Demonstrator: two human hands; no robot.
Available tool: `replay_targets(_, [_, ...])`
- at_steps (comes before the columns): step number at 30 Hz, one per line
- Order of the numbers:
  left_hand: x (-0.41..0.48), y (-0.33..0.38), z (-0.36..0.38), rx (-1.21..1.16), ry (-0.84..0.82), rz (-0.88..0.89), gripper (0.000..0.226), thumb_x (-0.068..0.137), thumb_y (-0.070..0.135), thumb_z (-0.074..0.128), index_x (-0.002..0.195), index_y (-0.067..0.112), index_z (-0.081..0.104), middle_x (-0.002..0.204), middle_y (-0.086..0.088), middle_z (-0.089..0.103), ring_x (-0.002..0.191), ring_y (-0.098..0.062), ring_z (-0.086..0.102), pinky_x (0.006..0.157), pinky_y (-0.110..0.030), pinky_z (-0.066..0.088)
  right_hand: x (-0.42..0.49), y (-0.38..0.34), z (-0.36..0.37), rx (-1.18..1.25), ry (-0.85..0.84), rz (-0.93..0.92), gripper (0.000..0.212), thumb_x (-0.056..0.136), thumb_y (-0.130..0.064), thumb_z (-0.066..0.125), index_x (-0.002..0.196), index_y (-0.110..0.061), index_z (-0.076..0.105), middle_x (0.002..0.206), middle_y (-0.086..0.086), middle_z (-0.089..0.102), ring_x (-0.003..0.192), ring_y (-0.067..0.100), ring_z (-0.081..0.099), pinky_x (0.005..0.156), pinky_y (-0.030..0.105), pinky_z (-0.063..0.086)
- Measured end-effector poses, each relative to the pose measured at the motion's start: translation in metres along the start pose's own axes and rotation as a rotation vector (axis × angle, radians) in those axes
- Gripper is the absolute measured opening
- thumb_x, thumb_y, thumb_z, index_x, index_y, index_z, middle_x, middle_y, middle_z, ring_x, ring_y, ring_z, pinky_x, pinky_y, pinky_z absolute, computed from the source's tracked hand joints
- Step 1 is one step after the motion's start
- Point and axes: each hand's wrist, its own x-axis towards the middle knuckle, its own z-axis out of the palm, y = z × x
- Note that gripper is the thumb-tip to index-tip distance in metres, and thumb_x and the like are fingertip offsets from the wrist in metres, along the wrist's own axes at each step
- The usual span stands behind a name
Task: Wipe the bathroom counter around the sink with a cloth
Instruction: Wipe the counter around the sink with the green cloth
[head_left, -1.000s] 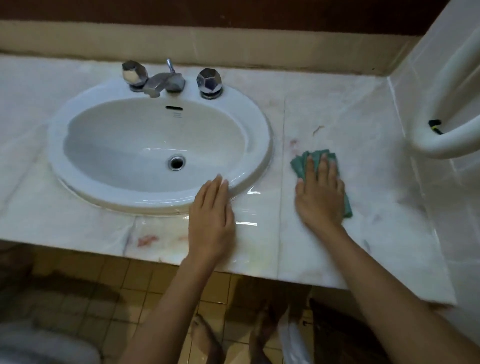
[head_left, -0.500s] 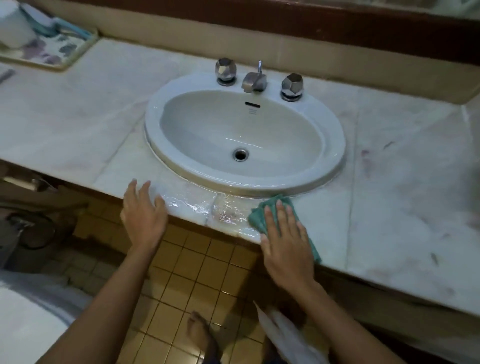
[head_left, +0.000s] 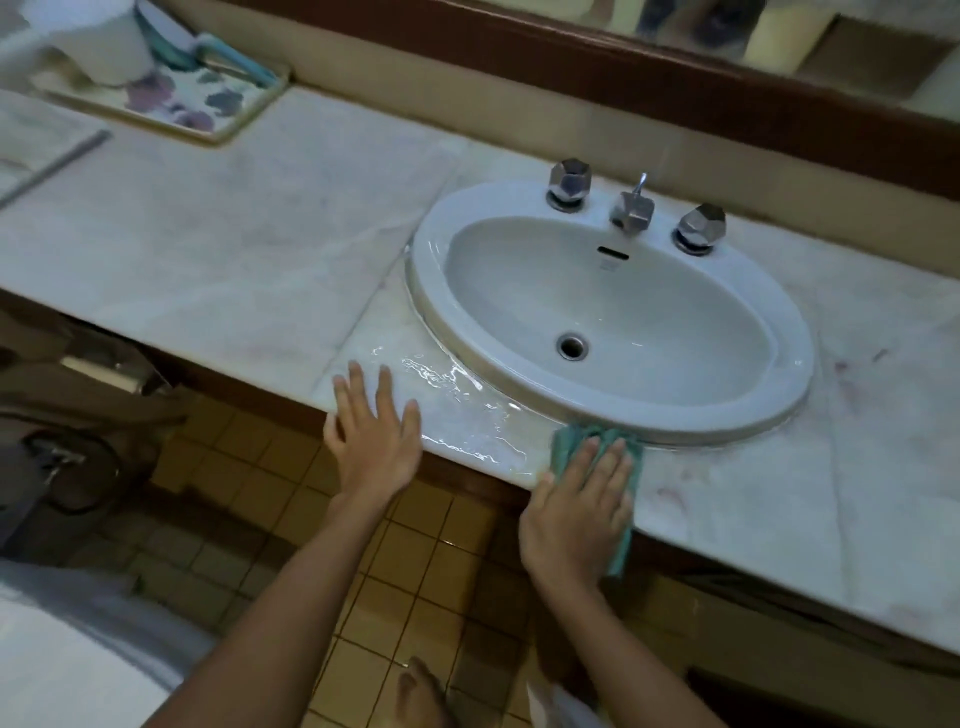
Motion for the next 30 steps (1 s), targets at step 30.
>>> replay_targets(30, [0.141,-0.125,-0.107,0.033,0.127,-0.159,0.043,0.103,0.036,0.029,0.145,0.036,0.036,0.163,0.006,0.01,0.15,-0.017,0.0,0.117,-0.049,0.009,0.079,-0.144,0.038,-0.102,-0.301,-1.238,0.06,0.098,-0.044,0.027,0.153,-0.026,0.011,0.161,-0.002,0.006,0.148,0.014,0.001,0.117,0.038,0.017])
